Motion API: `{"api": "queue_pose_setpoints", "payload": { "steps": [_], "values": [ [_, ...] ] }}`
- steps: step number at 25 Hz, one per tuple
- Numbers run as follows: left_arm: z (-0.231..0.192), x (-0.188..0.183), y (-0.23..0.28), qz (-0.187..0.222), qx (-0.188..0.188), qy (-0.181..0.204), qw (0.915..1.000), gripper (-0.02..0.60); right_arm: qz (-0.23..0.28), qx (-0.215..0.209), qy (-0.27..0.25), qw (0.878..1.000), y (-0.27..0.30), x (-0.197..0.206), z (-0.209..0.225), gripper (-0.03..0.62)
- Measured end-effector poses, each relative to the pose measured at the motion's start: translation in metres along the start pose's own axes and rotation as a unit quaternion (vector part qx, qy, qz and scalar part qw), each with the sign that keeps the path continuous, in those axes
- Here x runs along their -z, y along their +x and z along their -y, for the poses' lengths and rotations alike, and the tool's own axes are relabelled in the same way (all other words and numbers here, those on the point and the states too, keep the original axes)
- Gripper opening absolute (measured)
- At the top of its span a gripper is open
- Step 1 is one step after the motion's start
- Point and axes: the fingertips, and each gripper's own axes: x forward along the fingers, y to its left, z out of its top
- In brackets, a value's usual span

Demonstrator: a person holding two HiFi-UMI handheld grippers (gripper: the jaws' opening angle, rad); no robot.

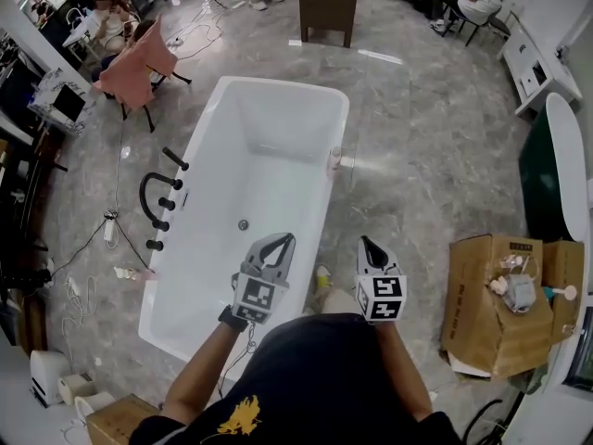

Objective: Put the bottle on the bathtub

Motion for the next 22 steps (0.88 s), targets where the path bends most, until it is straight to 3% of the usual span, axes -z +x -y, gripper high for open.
{"api": "queue_pose_setpoints", "payload": {
  "steps": [15, 17, 22],
  "values": [
    [0.01, 0.006, 0.007, 0.006, 0.003, -0.026, 0.9996, 0.018, -0.025, 0.008, -0.009, 1.0, -0.006, 0.016, 0.007, 0.0],
    [0.011, 0.018, 0.014, 0.009, -0.001, -0.037, 0.9993, 0.019, -0.028, 0.009, -0.007, 1.0, -0.007, 0.019, 0.009, 0.0],
    [0.011, 0.07, 0.008, -0.037, -0.022, -0.045, 0.9981, 0.019, -0.016, 0.039, -0.021, 0.999, -0.017, 0.025, 0.009, 0.0]
  ]
}}
